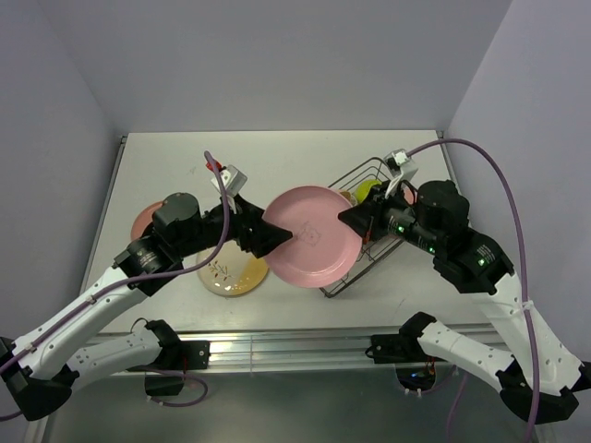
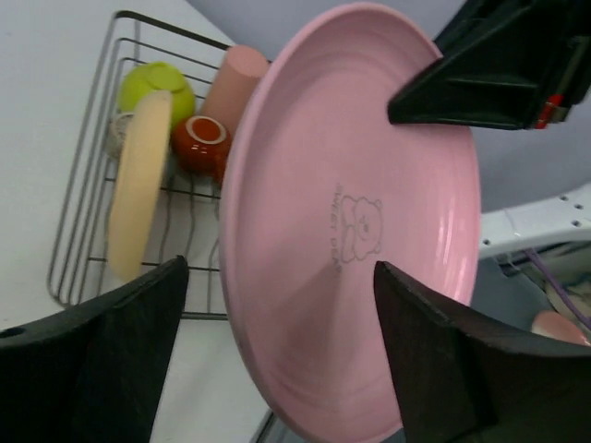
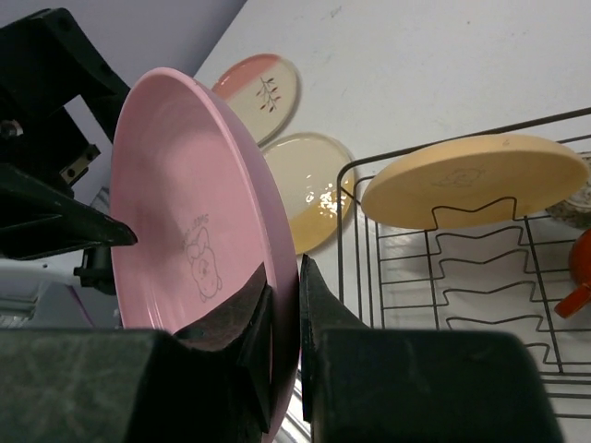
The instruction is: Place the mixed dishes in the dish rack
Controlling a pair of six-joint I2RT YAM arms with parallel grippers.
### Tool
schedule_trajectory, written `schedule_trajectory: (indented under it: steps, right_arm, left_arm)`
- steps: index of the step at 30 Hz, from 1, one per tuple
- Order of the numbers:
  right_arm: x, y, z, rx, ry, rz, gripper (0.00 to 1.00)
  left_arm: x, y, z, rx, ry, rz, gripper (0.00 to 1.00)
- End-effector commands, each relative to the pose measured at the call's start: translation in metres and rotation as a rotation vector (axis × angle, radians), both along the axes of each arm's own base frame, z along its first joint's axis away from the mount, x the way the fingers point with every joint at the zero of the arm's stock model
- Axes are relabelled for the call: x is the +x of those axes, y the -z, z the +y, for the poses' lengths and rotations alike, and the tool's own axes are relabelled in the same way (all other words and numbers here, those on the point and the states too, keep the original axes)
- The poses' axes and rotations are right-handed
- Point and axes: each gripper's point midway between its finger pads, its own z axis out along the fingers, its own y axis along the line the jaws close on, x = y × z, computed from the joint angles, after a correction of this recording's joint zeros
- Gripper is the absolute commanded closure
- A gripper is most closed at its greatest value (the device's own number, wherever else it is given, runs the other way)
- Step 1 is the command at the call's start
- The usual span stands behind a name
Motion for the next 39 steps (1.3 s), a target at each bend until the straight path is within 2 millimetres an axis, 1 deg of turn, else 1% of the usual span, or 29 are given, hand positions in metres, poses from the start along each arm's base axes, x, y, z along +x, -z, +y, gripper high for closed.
schedule_trajectory:
  steps: [1, 2, 4, 5, 6, 9, 11, 12, 13, 14, 15, 16, 17, 18, 19, 20, 21, 22, 23, 24, 25, 26, 27, 29, 32, 33, 34, 37, 39]
  right_arm:
    - [-0.008, -0.019, 0.007, 0.065, -0.056, -0.064, 1.00]
    - [-0.009, -0.019, 0.007, 0.065, -0.057, -0.064, 1.00]
    - [-0.010, -0.017, 0.005, 0.062, -0.053, -0.063, 1.00]
    - [-0.010, -0.017, 0.005, 0.060, -0.052, -0.063, 1.00]
    - [-0.011, -0.017, 0.005, 0.060, -0.057, -0.062, 1.00]
    - [-0.011, -0.018, 0.001, 0.058, -0.038, -0.062, 1.00]
    - [-0.006, -0.017, -0.008, 0.030, 0.015, -0.058, 0.58]
    - [-0.005, -0.016, -0.016, 0.004, 0.058, -0.044, 0.42]
    - [0.004, -0.014, -0.031, -0.028, 0.153, -0.045, 0.26]
    - [0.008, -0.018, -0.041, -0.046, 0.209, -0.050, 0.20]
    - [0.008, -0.011, -0.052, -0.082, 0.253, -0.032, 0.14]
    - [0.013, -0.010, -0.066, -0.108, 0.334, -0.036, 0.08]
    - [0.014, -0.011, -0.074, -0.120, 0.373, -0.039, 0.06]
    - [0.012, -0.009, -0.083, -0.136, 0.408, -0.035, 0.04]
    - [0.012, -0.009, -0.090, -0.136, 0.447, -0.035, 0.02]
    - [0.012, -0.012, -0.103, -0.139, 0.504, -0.048, 0.02]
    - [0.010, -0.010, -0.109, -0.150, 0.528, -0.046, 0.02]
    - [0.011, -0.011, -0.118, -0.156, 0.577, -0.053, 0.02]
    - [0.008, -0.015, -0.126, -0.147, 0.608, -0.062, 0.02]
    - [0.005, -0.014, -0.133, -0.151, 0.633, -0.061, 0.02]
    - [0.003, -0.015, -0.138, -0.148, 0.653, -0.062, 0.02]
    - [-0.001, -0.021, -0.144, -0.132, 0.675, -0.078, 0.02]
    - [-0.003, -0.022, -0.148, -0.127, 0.687, -0.077, 0.02]
    - [-0.008, -0.028, -0.154, -0.105, 0.702, -0.090, 0.02]
    - [-0.013, -0.030, -0.158, -0.099, 0.708, -0.093, 0.02]
    - [-0.014, -0.029, -0.159, -0.104, 0.711, -0.091, 0.02]
    - [-0.014, -0.029, -0.160, -0.106, 0.710, -0.091, 0.02]
    - [-0.017, -0.026, -0.159, -0.104, 0.698, -0.089, 0.02]
    - [-0.018, -0.026, -0.158, -0.094, 0.692, -0.090, 0.02]
  left_arm:
    - [-0.028, -0.017, -0.013, -0.053, 0.183, -0.063, 0.19]
    - [-0.033, -0.016, -0.015, -0.067, 0.215, -0.060, 0.37]
    - [-0.036, -0.017, -0.016, -0.080, 0.234, -0.064, 0.59]
    - [-0.040, -0.020, -0.016, -0.090, 0.253, -0.071, 0.87]
    - [-0.041, -0.020, -0.016, -0.095, 0.254, -0.072, 0.98]
    - [-0.038, -0.025, -0.014, -0.101, 0.233, -0.081, 1.00]
    - [-0.031, -0.032, -0.008, -0.100, 0.174, -0.104, 1.00]
    - [-0.019, -0.032, -0.002, -0.090, 0.097, -0.109, 1.00]
    - [-0.014, -0.034, 0.002, -0.086, 0.057, -0.123, 1.00]
    - [-0.010, -0.037, 0.008, -0.081, 0.018, -0.151, 1.00]
    - [0.004, -0.038, 0.017, -0.072, -0.075, -0.169, 1.00]
    - [0.010, -0.036, 0.022, -0.054, -0.124, -0.175, 1.00]
    - [0.015, -0.035, 0.027, -0.034, -0.168, -0.197, 1.00]
    - [0.015, -0.034, 0.026, -0.024, -0.182, -0.207, 1.00]
    - [0.025, -0.032, 0.034, -0.008, -0.271, -0.214, 1.00]
    - [0.028, -0.028, 0.033, 0.015, -0.292, -0.223, 1.00]
    - [0.021, -0.026, 0.025, 0.025, -0.281, -0.229, 1.00]
    - [0.030, -0.024, 0.029, 0.048, -0.358, -0.240, 1.00]
    - [0.030, -0.022, 0.027, 0.062, -0.379, -0.247, 1.00]
    - [0.022, -0.020, 0.019, 0.073, -0.370, -0.255, 1.00]
    - [0.027, -0.018, 0.022, 0.096, -0.431, -0.259, 1.00]
    - [0.029, -0.014, 0.017, 0.122, -0.441, -0.271, 1.00]
    - [0.026, -0.012, 0.012, 0.132, -0.441, -0.274, 1.00]
    - [0.032, -0.006, 0.009, 0.158, -0.484, -0.279, 1.00]
    - [0.035, 0.004, 0.000, 0.202, -0.477, -0.295, 1.00]
    - [0.036, 0.000, -0.005, 0.187, -0.483, -0.304, 1.00]
    - [0.037, 0.000, -0.007, 0.198, -0.489, -0.313, 1.00]
    - [0.042, 0.014, -0.022, 0.292, -0.501, -0.361, 1.00]
    - [0.044, 0.015, -0.027, 0.312, -0.514, -0.375, 1.00]
